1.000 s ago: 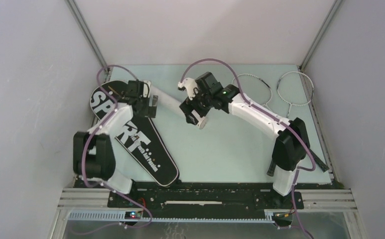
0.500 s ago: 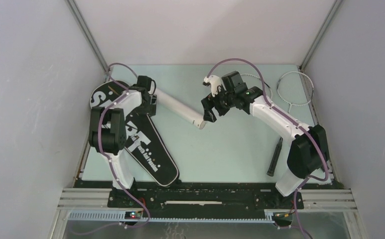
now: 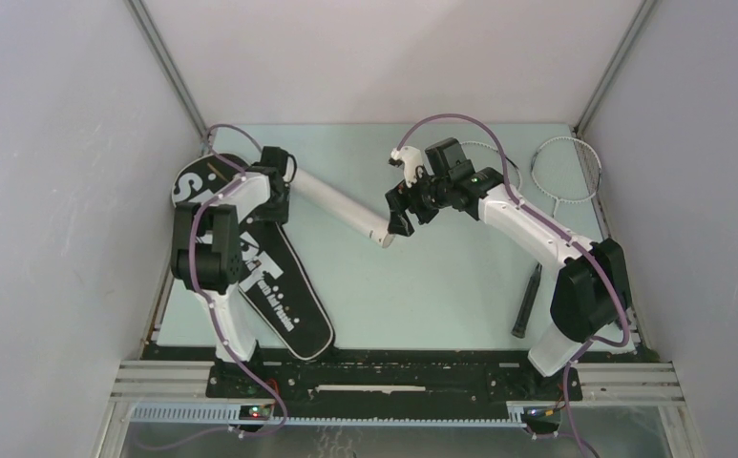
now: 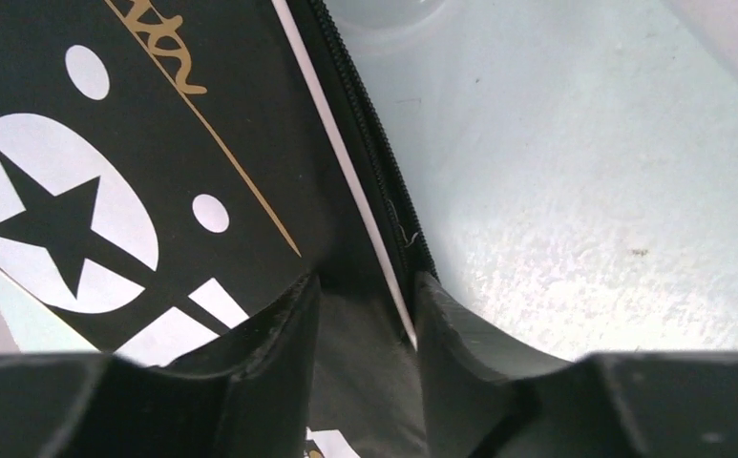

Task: Pack up the badminton gear
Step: Pick up the racket bag from the center of the board.

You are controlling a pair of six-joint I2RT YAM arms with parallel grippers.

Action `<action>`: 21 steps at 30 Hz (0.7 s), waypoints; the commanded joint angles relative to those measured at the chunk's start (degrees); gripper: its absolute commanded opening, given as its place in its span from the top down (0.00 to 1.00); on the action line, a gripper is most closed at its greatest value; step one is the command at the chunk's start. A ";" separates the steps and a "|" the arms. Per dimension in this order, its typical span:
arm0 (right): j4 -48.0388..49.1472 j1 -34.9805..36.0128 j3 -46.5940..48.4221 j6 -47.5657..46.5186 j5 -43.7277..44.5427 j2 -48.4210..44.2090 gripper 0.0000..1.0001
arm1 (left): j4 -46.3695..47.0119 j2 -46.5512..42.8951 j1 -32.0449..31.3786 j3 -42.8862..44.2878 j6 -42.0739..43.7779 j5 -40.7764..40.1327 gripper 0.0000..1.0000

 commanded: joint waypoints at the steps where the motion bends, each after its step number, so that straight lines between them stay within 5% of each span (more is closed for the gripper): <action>1: 1.34 -0.22 0.28 0.76 -1.54 -1.89 0.08 | 0.35 -3.17 2.65 0.00 0.43 -0.78 0.64; 6: 1.35 -0.22 0.25 0.69 -1.89 -1.57 0.09 | 1.28 -9.35 4.54 -3.54 -0.61 0.33 0.99; 15: 1.53 -0.22 0.11 0.63 -2.05 -1.29 0.09 | 2.27 -25.35 7.72 -7.89 0.95 -1.12 1.00; 21: 1.71 -0.38 0.16 0.79 -1.52 -2.06 0.09 | 3.81 -36.31 7.37 -9.03 4.07 6.28 1.00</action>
